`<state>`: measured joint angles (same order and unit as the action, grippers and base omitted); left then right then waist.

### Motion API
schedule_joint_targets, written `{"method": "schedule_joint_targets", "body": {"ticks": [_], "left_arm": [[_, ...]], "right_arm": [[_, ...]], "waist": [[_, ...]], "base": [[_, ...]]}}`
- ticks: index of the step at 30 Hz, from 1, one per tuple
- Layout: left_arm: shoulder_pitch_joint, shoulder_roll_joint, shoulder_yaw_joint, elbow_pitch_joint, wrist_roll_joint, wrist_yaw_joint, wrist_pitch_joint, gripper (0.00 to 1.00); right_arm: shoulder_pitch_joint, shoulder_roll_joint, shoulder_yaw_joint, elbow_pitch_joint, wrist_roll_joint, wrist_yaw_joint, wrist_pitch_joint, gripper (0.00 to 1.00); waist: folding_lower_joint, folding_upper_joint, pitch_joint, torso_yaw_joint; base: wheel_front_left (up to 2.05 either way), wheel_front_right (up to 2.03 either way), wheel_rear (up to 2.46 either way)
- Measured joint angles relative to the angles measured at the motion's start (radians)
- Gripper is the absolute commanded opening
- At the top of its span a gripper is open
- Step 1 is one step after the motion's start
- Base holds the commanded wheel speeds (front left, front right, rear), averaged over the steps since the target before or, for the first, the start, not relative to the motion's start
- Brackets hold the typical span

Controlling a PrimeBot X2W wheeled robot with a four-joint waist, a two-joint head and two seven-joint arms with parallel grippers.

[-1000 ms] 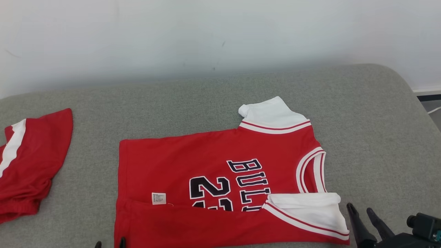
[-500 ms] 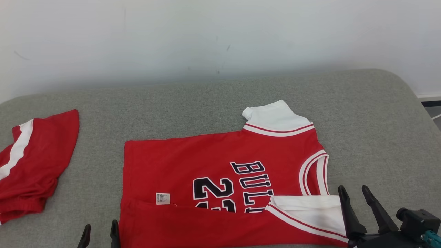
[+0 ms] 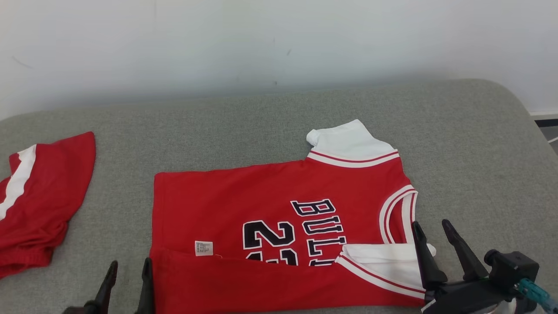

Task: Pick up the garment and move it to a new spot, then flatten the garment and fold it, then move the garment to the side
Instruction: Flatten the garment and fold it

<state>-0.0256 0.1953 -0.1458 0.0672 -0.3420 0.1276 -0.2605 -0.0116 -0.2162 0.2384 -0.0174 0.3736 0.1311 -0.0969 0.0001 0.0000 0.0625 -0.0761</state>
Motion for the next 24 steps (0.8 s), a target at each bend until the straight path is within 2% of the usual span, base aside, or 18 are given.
{"method": "schedule_joint_targets", "body": {"ticks": [9, 18, 24], "left_arm": [[-0.225, 0.047, -0.007, 0.134, -0.041, -0.083, 0.082, 1.00], [-0.418, 0.085, 0.025, 0.313, -0.090, -0.126, 0.120, 1.00], [-0.513, 0.108, 0.034, 0.430, -0.096, -0.136, 0.127, 1.00]], "right_arm": [[-0.117, 0.013, 0.058, 0.024, 0.000, 0.000, -0.021, 1.00], [-0.175, 0.037, 0.080, 0.070, 0.000, 0.000, -0.066, 1.00], [-0.194, 0.043, 0.082, 0.089, 0.000, 0.000, -0.088, 1.00]], "waist": [[0.0000, 0.0001, 0.056, -0.030], [0.0001, 0.0001, 0.123, -0.098], [0.0001, 0.0001, 0.172, -0.146]], "base": [[0.00, 0.00, 0.00], [0.00, 0.00, 0.00], [0.00, 0.00, 0.00]]}}
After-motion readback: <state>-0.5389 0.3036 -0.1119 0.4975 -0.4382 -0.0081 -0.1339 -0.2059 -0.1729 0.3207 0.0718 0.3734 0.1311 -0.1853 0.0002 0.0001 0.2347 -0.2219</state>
